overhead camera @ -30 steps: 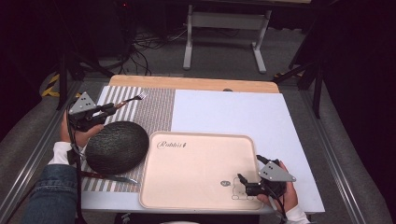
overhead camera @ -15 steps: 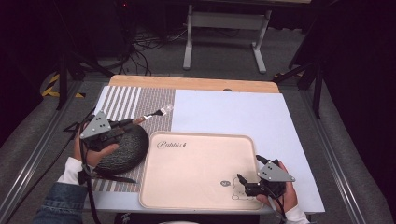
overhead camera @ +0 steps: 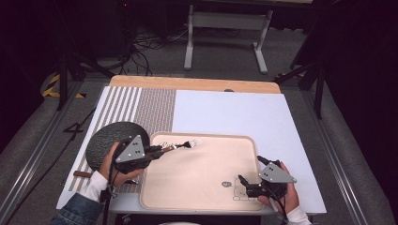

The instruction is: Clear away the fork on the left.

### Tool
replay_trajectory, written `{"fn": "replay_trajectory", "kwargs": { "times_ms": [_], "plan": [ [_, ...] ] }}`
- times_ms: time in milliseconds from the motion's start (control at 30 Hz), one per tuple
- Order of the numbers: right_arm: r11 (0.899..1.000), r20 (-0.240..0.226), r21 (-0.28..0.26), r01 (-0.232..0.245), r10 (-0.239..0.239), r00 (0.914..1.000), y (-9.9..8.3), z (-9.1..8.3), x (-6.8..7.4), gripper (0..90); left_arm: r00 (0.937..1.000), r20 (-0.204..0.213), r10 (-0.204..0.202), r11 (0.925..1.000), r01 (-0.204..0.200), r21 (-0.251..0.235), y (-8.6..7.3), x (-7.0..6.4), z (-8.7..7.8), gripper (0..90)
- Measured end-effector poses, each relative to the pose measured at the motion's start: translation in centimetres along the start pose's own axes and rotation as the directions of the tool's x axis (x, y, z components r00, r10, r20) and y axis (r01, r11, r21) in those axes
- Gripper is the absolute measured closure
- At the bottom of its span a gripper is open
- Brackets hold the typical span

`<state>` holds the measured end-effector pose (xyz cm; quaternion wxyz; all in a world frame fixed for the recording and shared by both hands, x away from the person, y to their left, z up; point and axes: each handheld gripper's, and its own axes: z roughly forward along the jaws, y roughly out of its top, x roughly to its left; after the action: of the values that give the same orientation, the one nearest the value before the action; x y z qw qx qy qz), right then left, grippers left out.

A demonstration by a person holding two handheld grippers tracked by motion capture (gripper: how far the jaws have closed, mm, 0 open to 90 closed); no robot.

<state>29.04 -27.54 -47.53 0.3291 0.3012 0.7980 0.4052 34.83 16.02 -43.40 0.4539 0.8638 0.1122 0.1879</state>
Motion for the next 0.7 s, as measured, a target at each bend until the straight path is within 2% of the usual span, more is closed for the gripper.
{"fn": "replay_trajectory", "kwargs": {
  "times_ms": [67, 267, 367, 433, 567, 600, 700],
  "plan": [
    [1.000, 0.000, -0.001, 0.000, 0.000, 1.0000, 0.0, 0.0, 0.0, 8.5, 1.0000, 0.005, 0.006, 0.9999, -0.006, 0.011, -0.1, -0.4, 0.3, 76.4],
    [1.000, 0.001, -0.001, 0.005, -0.005, 1.0000, 0.0, 0.0, 0.0, 8.5, 0.9994, 0.022, -0.027, 0.9993, 0.027, 0.027, -0.8, -1.9, 1.1, 76.4],
    [1.000, -0.001, 0.000, 0.001, -0.001, 1.0000, 0.0, 0.0, 0.0, 8.5, 0.9975, 0.031, -0.064, 0.9969, 0.063, 0.047, -1.3, -2.8, 1.6, 76.3],
    [1.000, 0.003, 0.005, 0.003, -0.003, 1.0000, 0.0, 0.0, 0.1, 8.5, 0.9927, 0.034, -0.115, 0.9926, 0.114, 0.043, -1.5, -3.2, 1.9, 76.3],
    [1.000, 0.004, 0.002, 0.003, -0.003, 1.0000, 0.1, -0.1, 0.0, 8.5, 0.9895, -0.003, -0.144, 0.9879, 0.144, 0.056, -2.0, -4.2, 2.2, 76.2],
    [1.000, 0.005, 0.000, 0.003, -0.003, 1.0000, 0.1, -0.1, 0.0, 8.5, 0.9858, 0.012, -0.168, 0.9846, 0.167, 0.052, -2.3, -4.5, 2.3, 76.2],
    [1.000, 0.005, -0.001, 0.002, -0.002, 1.0000, 0.1, -0.2, -0.1, 8.5, 0.9875, 0.000, -0.158, 0.9847, 0.157, 0.076, -2.3, -4.9, 2.4, 76.2]
  ]
}}
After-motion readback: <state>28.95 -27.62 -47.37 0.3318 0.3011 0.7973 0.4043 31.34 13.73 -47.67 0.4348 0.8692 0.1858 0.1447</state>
